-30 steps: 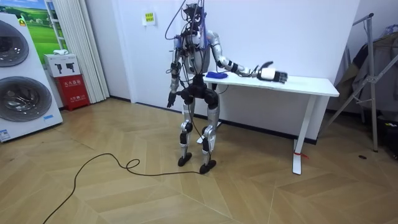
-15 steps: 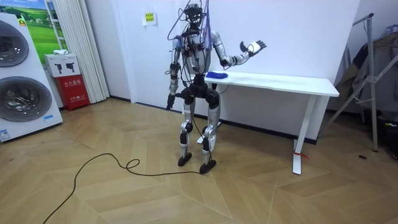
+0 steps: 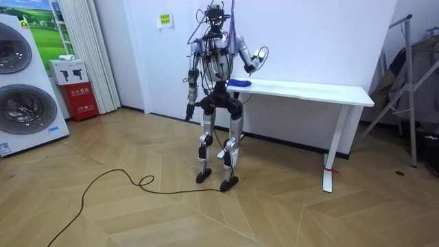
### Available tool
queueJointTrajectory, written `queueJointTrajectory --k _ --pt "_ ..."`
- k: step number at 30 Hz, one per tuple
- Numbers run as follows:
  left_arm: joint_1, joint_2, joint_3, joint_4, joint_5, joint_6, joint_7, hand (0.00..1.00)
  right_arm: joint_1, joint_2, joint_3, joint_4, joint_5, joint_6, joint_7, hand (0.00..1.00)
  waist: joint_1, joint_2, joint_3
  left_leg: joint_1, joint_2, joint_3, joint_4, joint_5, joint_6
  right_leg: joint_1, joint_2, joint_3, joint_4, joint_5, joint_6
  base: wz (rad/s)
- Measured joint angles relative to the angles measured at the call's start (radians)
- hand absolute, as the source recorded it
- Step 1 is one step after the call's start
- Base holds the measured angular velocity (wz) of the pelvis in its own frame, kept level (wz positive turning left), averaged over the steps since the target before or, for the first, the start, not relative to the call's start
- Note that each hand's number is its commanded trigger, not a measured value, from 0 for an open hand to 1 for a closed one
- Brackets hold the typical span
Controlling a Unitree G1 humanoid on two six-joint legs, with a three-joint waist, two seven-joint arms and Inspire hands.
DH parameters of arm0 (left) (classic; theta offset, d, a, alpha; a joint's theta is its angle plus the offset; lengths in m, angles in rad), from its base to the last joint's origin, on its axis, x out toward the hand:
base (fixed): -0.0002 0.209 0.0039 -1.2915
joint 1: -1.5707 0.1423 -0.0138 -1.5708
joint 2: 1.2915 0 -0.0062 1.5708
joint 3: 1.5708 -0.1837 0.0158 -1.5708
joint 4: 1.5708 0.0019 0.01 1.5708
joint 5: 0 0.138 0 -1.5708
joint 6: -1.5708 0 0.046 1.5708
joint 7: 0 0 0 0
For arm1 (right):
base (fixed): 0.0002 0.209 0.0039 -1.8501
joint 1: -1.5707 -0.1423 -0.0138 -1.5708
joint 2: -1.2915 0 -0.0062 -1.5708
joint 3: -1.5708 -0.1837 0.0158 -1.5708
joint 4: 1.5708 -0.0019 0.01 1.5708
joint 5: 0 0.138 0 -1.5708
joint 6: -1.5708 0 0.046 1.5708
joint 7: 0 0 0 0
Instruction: Wipe table
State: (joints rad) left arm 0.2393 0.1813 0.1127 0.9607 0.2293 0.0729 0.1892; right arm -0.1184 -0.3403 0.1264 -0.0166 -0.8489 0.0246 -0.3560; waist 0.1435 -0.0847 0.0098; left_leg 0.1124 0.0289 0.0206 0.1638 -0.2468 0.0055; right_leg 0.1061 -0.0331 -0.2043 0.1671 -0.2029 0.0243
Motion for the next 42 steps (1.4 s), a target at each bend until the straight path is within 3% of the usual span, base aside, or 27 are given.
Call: queueJointTrajectory --k 4,7,8,9,10,11,12,14,15,16,20,24,28,33,42 --pt "-0.001 0.011 -0.023 0.001 0.002 0.000 -0.002 0.00 -0.002 -0.003 0.065 0.005 -0.063 -0.002 0.013 0.00 0.018 -0.002 -0.0007 -0.001 0.001 -0.013 0.000 0.000 0.000 -0.001 0.001 -0.009 0.002 0.000 0.000 0.00" --pt "-0.012 0.021 -0.053 0.001 0.005 0.000 -0.005 0.00 -0.002 -0.004 0.110 0.024 -0.068 -0.004 0.028 0.00 0.027 -0.005 -0.0025 0.008 0.006 -0.077 -0.001 0.002 -0.003 -0.019 0.004 -0.026 0.039 0.000 0.000 0.01" --pt "-0.018 0.024 -0.059 0.002 0.009 -0.002 -0.006 0.00 -0.011 -0.001 0.125 0.042 -0.070 -0.008 0.035 0.00 0.033 0.008 0.0057 0.018 0.031 -0.152 -0.007 0.007 -0.003 -0.065 0.020 -0.032 0.106 -0.031 -0.016 -0.36" --pt "-0.027 0.037 -0.049 0.006 0.022 -0.011 -0.005 0.00 -0.023 0.006 0.142 0.045 -0.088 -0.015 0.044 0.00 0.047 0.002 0.0056 0.012 0.054 -0.215 -0.009 0.006 -0.004 -0.127 0.073 0.009 0.034 -0.011 -0.059 -0.67" --pt "-0.034 0.045 -0.033 0.022 0.030 -0.014 -0.005 0.00 -0.047 0.001 0.184 0.044 -0.096 -0.019 0.050 0.00 0.053 -0.017 0.0022 0.000 0.066 -0.202 -0.001 -0.006 -0.028 -0.165 0.100 -0.003 -0.059 0.138 -0.111 -0.54" --pt "-0.035 0.040 -0.028 0.046 0.041 -0.014 -0.006 0.00 -0.047 -0.003 0.206 0.047 -0.096 -0.020 0.051 0.00 0.045 -0.005 0.0004 0.003 0.080 -0.186 0.003 -0.017 -0.057 -0.152 0.103 -0.026 -0.047 0.148 -0.101 -0.04" --pt "-0.050 0.031 -0.040 0.069 0.047 -0.015 -0.007 0.00 -0.045 -0.002 0.235 0.066 -0.094 -0.006 0.055 0.00 0.024 -0.004 0.0002 0.008 0.087 -0.124 -0.007 -0.016 -0.087 -0.133 0.098 -0.032 -0.042 0.148 -0.102 0.35" --pt "-0.079 0.027 -0.080 0.075 0.046 -0.023 -0.014 0.00 -0.048 0.001 0.257 0.127 -0.098 0.007 0.065 0.00 0.027 -0.015 0.0036 -0.025 0.089 -0.025 -0.040 -0.003 -0.088 -0.115 0.080 0.015 -0.044 0.147 -0.100 0.50" --pt "-0.092 0.029 -0.097 0.073 0.047 -0.031 -0.016 0.00 -0.049 0.004 0.268 0.161 -0.110 0.019 0.081 0.00 0.040 -0.024 0.0001 -0.063 0.090 0.015 -0.031 0.040 -0.056 -0.116 0.072 0.012 -0.042 0.141 -0.089 0.33" --pt "-0.092 0.030 -0.097 0.071 0.047 -0.030 -0.015 0.00 -0.049 0.007 0.278 0.179 -0.122 0.022 0.090 0.00 0.049 -0.026 -0.0040 -0.063 0.086 0.024 -0.026 0.045 -0.055 -0.120 0.070 0.006 -0.042 0.139 -0.083 0.12" --pt "-0.085 0.030 -0.098 0.079 0.047 0.006 -0.021 0.00 -0.049 0.009 0.316 0.240 -0.212 0.021 0.116 0.00 0.078 -0.028 -0.0028 -0.047 0.051 0.011 -0.027 0.050 -0.047 -0.102 0.050 -0.048 -0.047 0.134 -0.068 0.05" --pt "-0.070 0.030 -0.097 0.076 0.046 0.015 -0.025 0.00 -0.048 0.018 0.317 0.250 -0.275 0.033 0.133 0.00 0.083 -0.018 0.0046 -0.047 0.026 0.014 -0.029 0.053 -0.039 -0.089 0.027 -0.052 -0.047 0.116 -0.039 0.13" --pt "-0.071 0.029 -0.099 0.070 0.046 0.014 -0.025 0.00 -0.015 0.021 0.317 0.251 -0.297 0.032 0.151 0.00 0.082 -0.006 0.0112 -0.048 0.022 0.019 -0.029 0.048 -0.024 -0.086 0.022 -0.053 -0.045 0.110 -0.033 0.05" --pt "-0.072 0.021 -0.099 0.077 0.047 0.010 -0.009 0.00 0.046 0.028 0.315 0.252 -0.298 0.019 0.153 0.00 0.078 0.003 0.0089 -0.046 0.020 0.019 -0.029 0.045 -0.018 -0.086 0.021 -0.048 -0.033 0.108 -0.033 0.00" --pt "-0.081 0.013 -0.099 0.078 0.046 0.007 -0.003 0.00 0.065 0.034 0.315 0.251 -0.285 -0.021 0.102 0.00 0.076 0.002 -0.0005 -0.046 0.019 0.017 -0.027 0.045 -0.017 -0.086 0.021 -0.048 -0.031 0.108 -0.033 0.00"
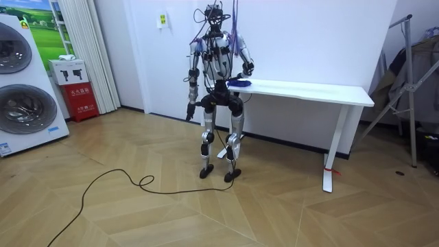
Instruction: Wipe table
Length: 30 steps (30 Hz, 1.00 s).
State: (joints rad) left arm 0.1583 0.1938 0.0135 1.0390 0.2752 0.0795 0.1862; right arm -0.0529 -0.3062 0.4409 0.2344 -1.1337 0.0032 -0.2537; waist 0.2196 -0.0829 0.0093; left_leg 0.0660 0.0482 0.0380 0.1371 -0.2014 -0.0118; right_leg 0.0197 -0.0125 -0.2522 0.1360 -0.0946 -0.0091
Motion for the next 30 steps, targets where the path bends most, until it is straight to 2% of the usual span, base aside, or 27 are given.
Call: queueJointTrajectory --k 4,7,10,11,13,14,15,17,18,23,30 --pt "0.000 0.000 -0.004 0.004 0.000 0.000 0.000 0.00 0.008 0.000 0.000 0.000 0.009 -0.015 -0.031 0.00 -0.002 0.002 -0.0034 0.001 0.000 0.000 0.005 0.000 0.000 0.000 0.000 0.001 0.000 0.000 0.000 0.00" --pt "0.001 0.000 -0.004 0.004 0.000 0.000 0.000 0.00 0.036 -0.001 0.000 -0.020 0.007 -0.025 -0.036 0.00 -0.005 0.006 -0.0103 0.001 0.000 0.001 0.006 0.000 0.000 0.002 -0.001 0.000 0.000 0.000 0.000 0.00" --pt "0.000 0.000 -0.004 0.005 0.000 -0.002 -0.001 0.00 0.046 -0.001 0.001 -0.020 0.007 -0.038 -0.037 0.00 -0.016 0.014 -0.0080 0.010 -0.001 0.001 0.006 0.000 0.001 0.011 -0.002 0.001 0.000 -0.001 0.002 0.00" --pt "0.000 0.000 -0.004 0.009 0.000 -0.005 -0.002 0.00 0.050 -0.001 0.001 -0.019 0.008 -0.038 -0.038 0.12 -0.020 0.016 -0.0067 0.015 -0.001 0.002 0.004 0.000 0.001 0.015 -0.002 0.001 0.000 -0.001 0.002 0.00" --pt "0.002 0.000 -0.004 0.011 0.000 -0.007 -0.002 0.00 0.076 -0.006 0.001 -0.020 0.008 -0.037 -0.038 0.16 -0.021 0.015 -0.0090 0.016 -0.001 0.004 -0.003 -0.001 0.001 0.015 -0.002 0.002 0.000 -0.002 0.002 0.00" --pt "0.003 0.000 -0.004 0.012 0.000 -0.007 -0.002 0.00 0.081 -0.007 0.001 -0.020 0.008 -0.037 -0.036 0.38 -0.021 0.014 -0.0089 0.016 -0.001 0.005 -0.003 -0.001 0.002 0.015 -0.002 0.002 0.000 -0.002 0.002 0.00" --pt "0.008 0.000 -0.004 0.012 0.000 -0.007 -0.003 0.00 0.090 -0.007 0.001 -0.020 0.007 -0.036 -0.033 0.55 -0.023 0.011 -0.0110 0.016 -0.001 0.005 -0.002 -0.001 0.002 0.015 -0.002 0.003 0.000 -0.002 0.002 0.00" --pt "0.009 0.000 -0.003 0.011 0.001 -0.007 -0.002 0.00 0.105 -0.008 0.001 -0.020 0.005 -0.034 -0.027 0.80 -0.024 0.008 -0.0111 0.016 -0.002 0.006 -0.002 -0.001 0.002 0.015 -0.002 0.004 0.001 -0.002 0.002 0.00" --pt "0.009 0.000 -0.003 0.011 0.001 -0.007 -0.002 0.00 0.111 -0.008 0.001 -0.020 -0.002 -0.034 -0.026 1.00 -0.025 0.007 -0.0098 0.016 -0.002 0.006 -0.002 -0.001 0.002 0.015 -0.003 0.005 0.000 -0.002 0.002 0.00" --pt "0.010 0.000 -0.003 -0.017 0.002 -0.007 -0.002 0.00 0.111 -0.003 -0.026 -0.054 -0.014 -0.025 -0.033 1.00 -0.032 -0.001 -0.0101 0.015 -0.006 0.003 -0.002 -0.002 0.003 0.017 -0.005 0.002 -0.001 -0.009 0.004 0.02" --pt "0.031 0.006 -0.003 -0.066 0.002 -0.006 0.002 0.00 0.105 0.016 -0.038 -0.051 -0.001 -0.024 -0.039 1.00 -0.054 0.001 -0.0080 0.023 -0.007 -0.001 -0.001 -0.002 0.004 0.025 -0.006 -0.003 -0.002 -0.010 0.006 0.04"
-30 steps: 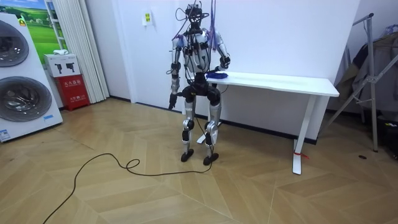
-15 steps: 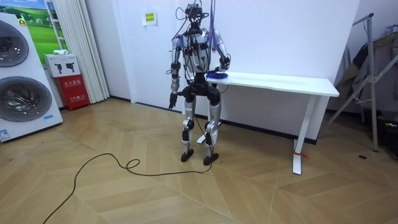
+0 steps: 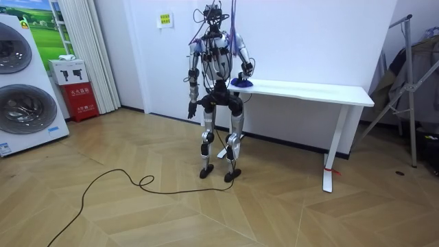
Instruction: Wipe table
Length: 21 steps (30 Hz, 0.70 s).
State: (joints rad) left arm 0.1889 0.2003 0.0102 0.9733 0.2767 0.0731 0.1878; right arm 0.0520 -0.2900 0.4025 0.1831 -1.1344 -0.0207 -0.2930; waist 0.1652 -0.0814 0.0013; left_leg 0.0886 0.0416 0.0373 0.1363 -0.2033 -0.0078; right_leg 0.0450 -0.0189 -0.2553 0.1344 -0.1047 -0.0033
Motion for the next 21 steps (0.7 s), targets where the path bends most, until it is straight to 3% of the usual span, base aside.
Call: queueJointTrajectory --k 5,21 --pt "0.006 0.000 -0.004 -0.002 -0.001 0.000 0.019 0.00 -0.003 0.004 -0.002 0.003 0.013 -0.001 0.004 1.00 0.001 0.000 0.0056 0.007 0.000 0.002 -0.007 -0.009 0.006 0.006 0.001 0.001 0.001 -0.004 0.006 0.01" --pt "0.037 -0.002 -0.006 -0.001 -0.008 0.000 0.039 0.00 -0.005 0.008 -0.035 0.013 0.147 -0.012 0.035 1.00 0.001 0.003 0.0059 0.008 0.000 0.002 -0.004 -0.009 0.007 0.008 0.000 0.002 0.001 -0.004 0.006 0.00"
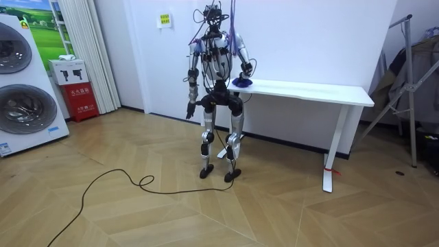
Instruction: Wipe table
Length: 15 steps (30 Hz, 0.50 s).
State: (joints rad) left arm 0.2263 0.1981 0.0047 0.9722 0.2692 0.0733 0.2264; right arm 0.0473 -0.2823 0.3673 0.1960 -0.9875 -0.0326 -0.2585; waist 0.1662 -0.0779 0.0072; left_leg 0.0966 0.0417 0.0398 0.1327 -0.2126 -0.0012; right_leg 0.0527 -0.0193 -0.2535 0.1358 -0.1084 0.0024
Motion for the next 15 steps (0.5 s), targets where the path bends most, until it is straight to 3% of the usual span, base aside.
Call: queueJointTrajectory --k 10,13,15 --pt "0.009 -0.030 0.001 0.000 0.002 0.014 -0.019 0.00 -0.044 0.025 -0.040 0.065 0.320 0.011 0.049 1.00 -0.001 0.020 0.0006 -0.003 -0.001 -0.001 0.003 0.000 0.000 0.000 -0.001 0.000 0.000 0.000 0.000 0.00" --pt "0.013 -0.034 0.014 -0.001 -0.001 0.029 -0.020 0.00 -0.091 0.043 -0.086 0.199 0.432 -0.029 0.011 1.00 -0.004 0.026 -0.0006 -0.003 -0.001 -0.005 0.009 0.000 0.000 0.007 -0.005 -0.013 0.000 0.000 0.000 0.11" --pt "0.036 -0.040 0.036 -0.002 -0.001 0.031 -0.022 0.00 -0.115 0.054 -0.167 0.287 0.472 -0.048 -0.013 1.00 -0.020 0.036 -0.0005 0.000 -0.004 -0.021 0.018 -0.002 0.003 0.024 -0.010 -0.025 0.000 -0.001 0.001 0.29"
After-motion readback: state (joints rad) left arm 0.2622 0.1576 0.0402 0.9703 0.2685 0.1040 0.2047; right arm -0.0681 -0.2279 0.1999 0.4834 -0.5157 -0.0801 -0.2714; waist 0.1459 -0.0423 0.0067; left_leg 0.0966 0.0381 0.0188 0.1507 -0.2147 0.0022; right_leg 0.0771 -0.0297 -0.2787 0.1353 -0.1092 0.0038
